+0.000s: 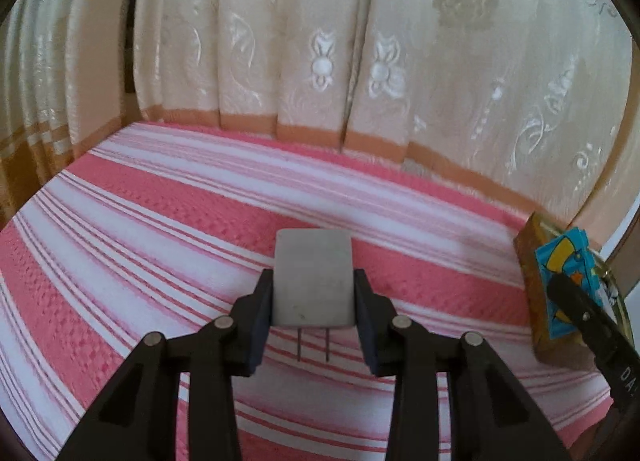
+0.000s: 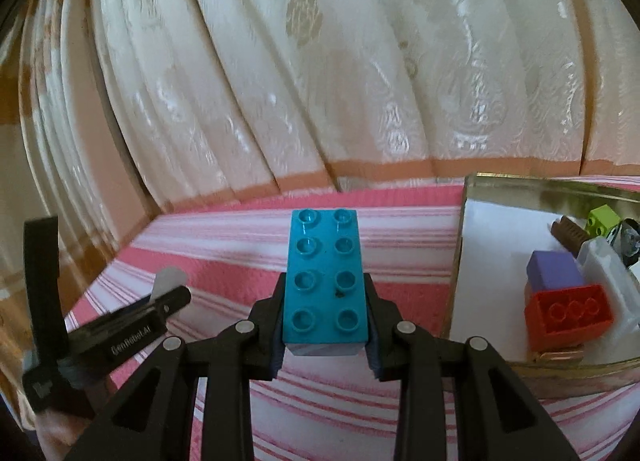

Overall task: Organize rigid objects
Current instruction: 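Carry the white plug and blue brick over the gold tin with both tools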

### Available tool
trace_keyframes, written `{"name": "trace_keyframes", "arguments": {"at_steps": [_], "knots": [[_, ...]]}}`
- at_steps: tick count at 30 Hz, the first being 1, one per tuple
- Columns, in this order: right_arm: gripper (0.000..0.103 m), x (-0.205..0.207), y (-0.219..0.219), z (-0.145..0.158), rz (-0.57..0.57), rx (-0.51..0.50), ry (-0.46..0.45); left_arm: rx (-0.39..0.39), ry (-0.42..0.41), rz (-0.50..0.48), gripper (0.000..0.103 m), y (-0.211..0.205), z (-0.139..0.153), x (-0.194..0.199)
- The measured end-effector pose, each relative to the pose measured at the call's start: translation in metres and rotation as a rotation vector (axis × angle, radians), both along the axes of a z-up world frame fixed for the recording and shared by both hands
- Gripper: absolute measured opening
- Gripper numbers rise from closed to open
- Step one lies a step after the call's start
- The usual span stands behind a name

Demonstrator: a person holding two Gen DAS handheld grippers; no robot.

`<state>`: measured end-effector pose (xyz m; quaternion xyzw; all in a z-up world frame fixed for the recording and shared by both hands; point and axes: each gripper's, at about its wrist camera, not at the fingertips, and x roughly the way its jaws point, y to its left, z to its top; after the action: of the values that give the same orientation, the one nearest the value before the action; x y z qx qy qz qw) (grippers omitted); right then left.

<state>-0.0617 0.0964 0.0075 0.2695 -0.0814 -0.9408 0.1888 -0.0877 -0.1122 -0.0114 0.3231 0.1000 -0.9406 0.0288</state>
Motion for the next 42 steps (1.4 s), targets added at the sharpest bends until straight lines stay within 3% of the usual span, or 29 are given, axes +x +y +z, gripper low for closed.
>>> {"name": "trace_keyframes", "arguments": {"at_steps": [5, 10, 15, 19, 25, 36, 42], "knots": [[0.034, 0.004, 0.0, 0.003, -0.015, 0.003, 0.018, -0.058, 0.114, 0.043, 0.037, 0.017, 0.014, 0.017], [0.034, 0.009, 0.004, 0.006, -0.044, 0.028, 0.037, -0.068, 0.15, 0.063, 0.037, 0.029, 0.018, 0.025], [0.034, 0.007, 0.008, 0.006, -0.05, 0.065, 0.043, -0.115, 0.165, 0.07, 0.037, 0.037, 0.02, 0.028], [0.034, 0.004, 0.026, 0.009, -0.019, -0.055, 0.014, -0.11, 0.171, 0.074, 0.037, 0.035, 0.02, 0.03], [0.034, 0.005, 0.034, 0.012, 0.008, -0.114, 0.005, -0.114, 0.176, 0.052, 0.037, 0.038, 0.021, 0.032], [0.034, 0.011, 0.038, 0.017, 0.009, -0.119, 0.025, -0.114, 0.186, 0.059, 0.037, 0.041, 0.022, 0.033], [0.034, 0.024, 0.046, 0.03, -0.008, -0.106, 0.095, -0.07, 0.187, 0.059, 0.037, 0.047, 0.022, 0.035]]}}
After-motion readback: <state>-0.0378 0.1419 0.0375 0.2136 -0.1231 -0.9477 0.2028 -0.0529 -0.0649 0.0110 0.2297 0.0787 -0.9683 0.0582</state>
